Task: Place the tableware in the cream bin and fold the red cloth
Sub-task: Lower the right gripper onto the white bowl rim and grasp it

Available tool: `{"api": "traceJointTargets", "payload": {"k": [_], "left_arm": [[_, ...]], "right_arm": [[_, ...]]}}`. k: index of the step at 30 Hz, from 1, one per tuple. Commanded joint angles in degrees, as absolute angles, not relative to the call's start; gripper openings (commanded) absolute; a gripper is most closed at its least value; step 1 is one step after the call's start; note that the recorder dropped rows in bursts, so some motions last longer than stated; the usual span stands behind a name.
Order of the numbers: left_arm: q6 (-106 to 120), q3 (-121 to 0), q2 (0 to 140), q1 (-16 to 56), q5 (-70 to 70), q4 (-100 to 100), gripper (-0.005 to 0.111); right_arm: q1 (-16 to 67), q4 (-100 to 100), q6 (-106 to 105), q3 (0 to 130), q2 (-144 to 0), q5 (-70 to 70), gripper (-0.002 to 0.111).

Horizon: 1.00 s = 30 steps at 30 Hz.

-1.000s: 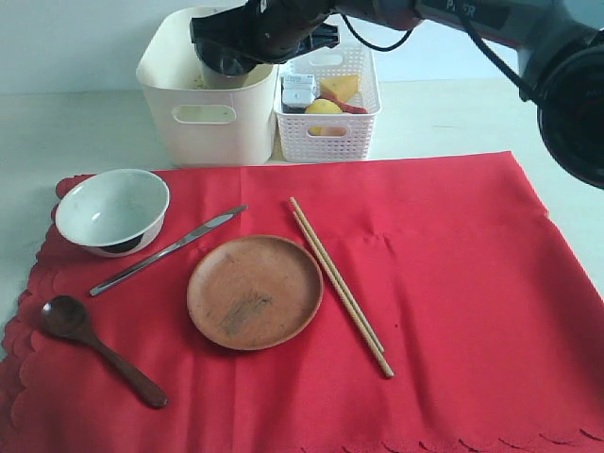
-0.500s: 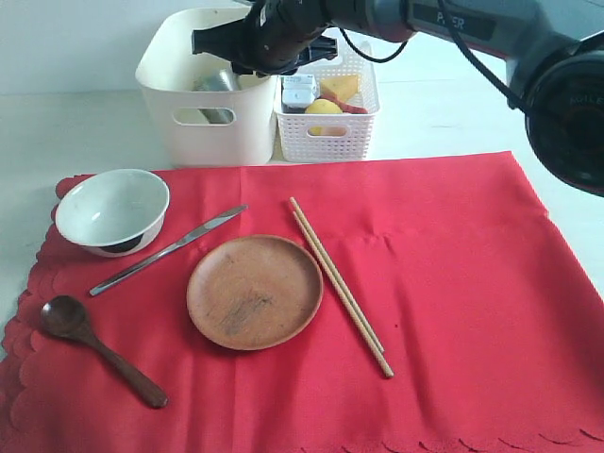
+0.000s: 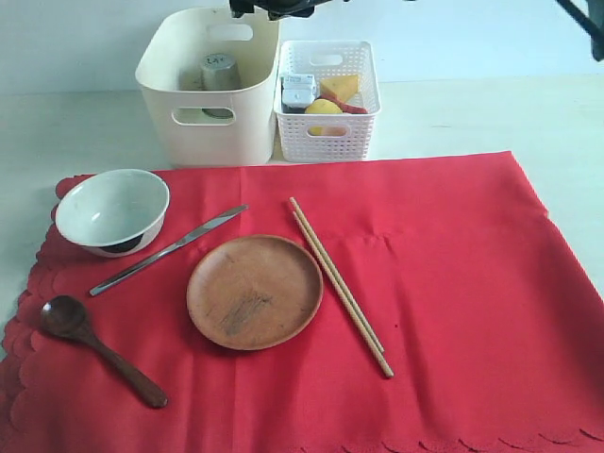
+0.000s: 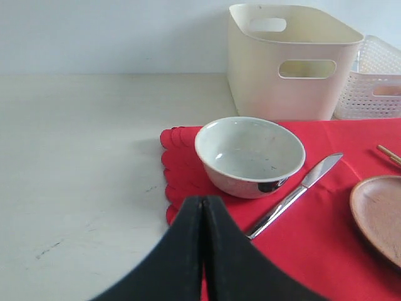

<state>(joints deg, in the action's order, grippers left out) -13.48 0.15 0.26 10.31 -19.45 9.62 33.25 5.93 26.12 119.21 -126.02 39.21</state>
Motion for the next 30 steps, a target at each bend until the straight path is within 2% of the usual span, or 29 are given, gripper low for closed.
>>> {"api": "traceJointTargets", "payload": {"k": [1,12,22,30], "left_arm": [[-13.72,0.00,0.00,10.66,-18.79,9.80,0.001],[-13.72,0.00,0.00,10.66,-18.79,9.80,0.001],[-13.72,0.00,0.00,10.66,-18.79,9.80,0.001],[-13.72,0.00,0.00,10.66,-18.79,9.80,0.001]], "right_arm": [[33.34,6.52,25.04,119.73,-123.76,45.66,0.046],[33.34,2.24,19.51,119.73,-122.33,56.93,0.046],[33.61,-9.56,11.50,119.73,-122.23,58.72,0.046],[38.42,-10.45,8.98,119.73,-122.83,57.62,0.046]]}}
